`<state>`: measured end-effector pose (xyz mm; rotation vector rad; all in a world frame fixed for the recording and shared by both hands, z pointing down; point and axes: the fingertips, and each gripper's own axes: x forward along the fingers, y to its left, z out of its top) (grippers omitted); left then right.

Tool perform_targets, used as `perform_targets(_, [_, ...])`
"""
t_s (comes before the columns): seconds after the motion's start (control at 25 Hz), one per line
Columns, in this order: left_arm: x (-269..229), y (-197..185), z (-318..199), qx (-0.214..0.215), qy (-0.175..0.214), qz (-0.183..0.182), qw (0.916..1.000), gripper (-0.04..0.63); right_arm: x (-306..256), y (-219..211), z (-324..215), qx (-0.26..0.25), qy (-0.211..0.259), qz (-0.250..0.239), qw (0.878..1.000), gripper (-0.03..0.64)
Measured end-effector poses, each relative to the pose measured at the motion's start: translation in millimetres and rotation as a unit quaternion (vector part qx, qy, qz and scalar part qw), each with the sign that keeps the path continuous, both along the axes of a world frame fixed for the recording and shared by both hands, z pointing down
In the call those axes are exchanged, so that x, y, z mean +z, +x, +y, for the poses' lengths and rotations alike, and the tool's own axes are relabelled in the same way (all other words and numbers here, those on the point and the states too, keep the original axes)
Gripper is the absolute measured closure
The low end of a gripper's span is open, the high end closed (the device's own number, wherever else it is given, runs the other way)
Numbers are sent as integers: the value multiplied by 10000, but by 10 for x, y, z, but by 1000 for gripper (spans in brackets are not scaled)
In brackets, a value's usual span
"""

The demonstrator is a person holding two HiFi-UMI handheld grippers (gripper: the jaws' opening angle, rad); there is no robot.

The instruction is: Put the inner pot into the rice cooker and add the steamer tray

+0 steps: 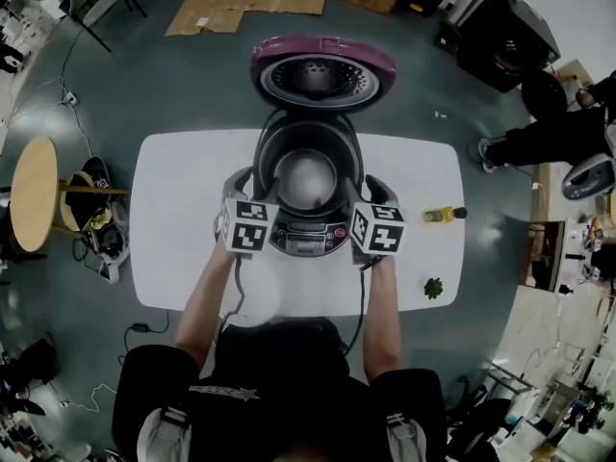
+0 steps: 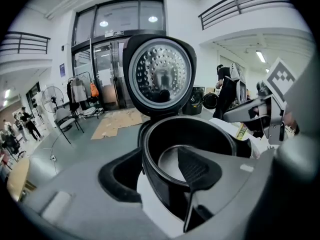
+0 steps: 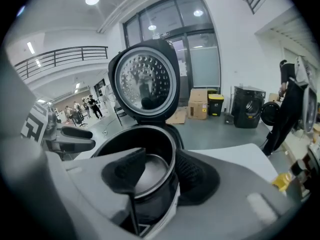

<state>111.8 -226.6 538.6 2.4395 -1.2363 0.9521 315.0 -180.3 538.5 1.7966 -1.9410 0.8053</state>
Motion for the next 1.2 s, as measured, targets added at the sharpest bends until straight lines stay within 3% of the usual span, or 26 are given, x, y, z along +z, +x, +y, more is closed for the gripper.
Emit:
perform_targets(0.4, [-690,-168,187,133,828,656,9943,374,-721,-229,340,60,1080,145,9940,430])
perform_targets(0.72, [-1254,-362,494,368,1515,1121,9814,412,-1248,-522,759,206,1871,323,9816,435])
perform_targets(0.8, [-1359,-426,588,421,1636,1245,9777,440,-1360,-605,873,301,2071,405,9770,480])
perform_targets(1.0, [-1532,-659,827,488,1823,1423,9717,518,-1600,-887,1130,436,2509,725,9643,518])
perform_targets(1.2, [-1626,-927,1048,719,1979,1545,9653,571,-1674,-1193,1349,587,2626,990,9580,573])
